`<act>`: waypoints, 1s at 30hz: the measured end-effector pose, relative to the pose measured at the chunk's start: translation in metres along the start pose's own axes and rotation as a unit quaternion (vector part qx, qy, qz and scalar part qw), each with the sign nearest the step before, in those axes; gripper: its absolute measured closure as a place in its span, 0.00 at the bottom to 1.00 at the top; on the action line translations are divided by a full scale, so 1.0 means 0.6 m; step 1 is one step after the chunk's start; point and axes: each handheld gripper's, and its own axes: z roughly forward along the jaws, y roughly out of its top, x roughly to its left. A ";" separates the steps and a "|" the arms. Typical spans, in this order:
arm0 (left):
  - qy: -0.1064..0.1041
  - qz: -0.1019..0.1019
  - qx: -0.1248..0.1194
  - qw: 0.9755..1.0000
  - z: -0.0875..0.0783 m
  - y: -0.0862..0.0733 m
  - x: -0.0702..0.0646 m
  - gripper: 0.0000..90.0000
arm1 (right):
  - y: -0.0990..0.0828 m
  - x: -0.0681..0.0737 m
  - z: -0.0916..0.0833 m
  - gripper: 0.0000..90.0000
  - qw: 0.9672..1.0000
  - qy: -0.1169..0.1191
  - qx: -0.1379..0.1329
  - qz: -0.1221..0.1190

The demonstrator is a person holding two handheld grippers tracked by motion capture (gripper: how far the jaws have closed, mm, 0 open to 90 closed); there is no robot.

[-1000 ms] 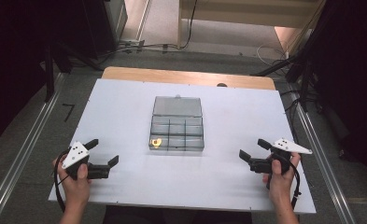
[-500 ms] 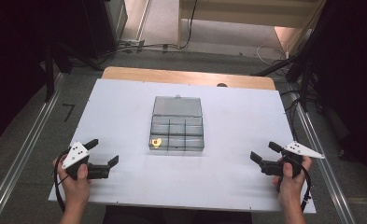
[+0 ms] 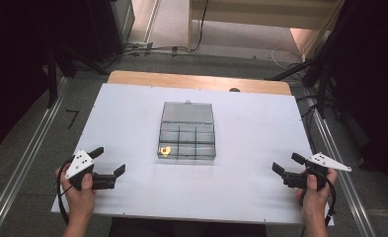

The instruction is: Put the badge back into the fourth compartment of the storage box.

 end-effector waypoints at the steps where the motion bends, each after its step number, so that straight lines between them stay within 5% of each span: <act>1: 0.000 0.000 0.000 1.000 0.000 0.000 0.000 0.00 | -0.001 -0.001 -0.001 0.00 1.000 -0.001 0.000 0.000; 17: -0.001 -0.005 -0.003 1.000 -0.002 0.000 0.001 0.00 | -0.019 -0.021 -0.024 0.00 1.000 -0.015 0.001 0.004; 30: 0.001 -0.003 0.000 1.000 0.000 0.000 0.001 0.00 | -0.031 -0.022 -0.024 0.00 1.000 -0.012 -0.024 0.007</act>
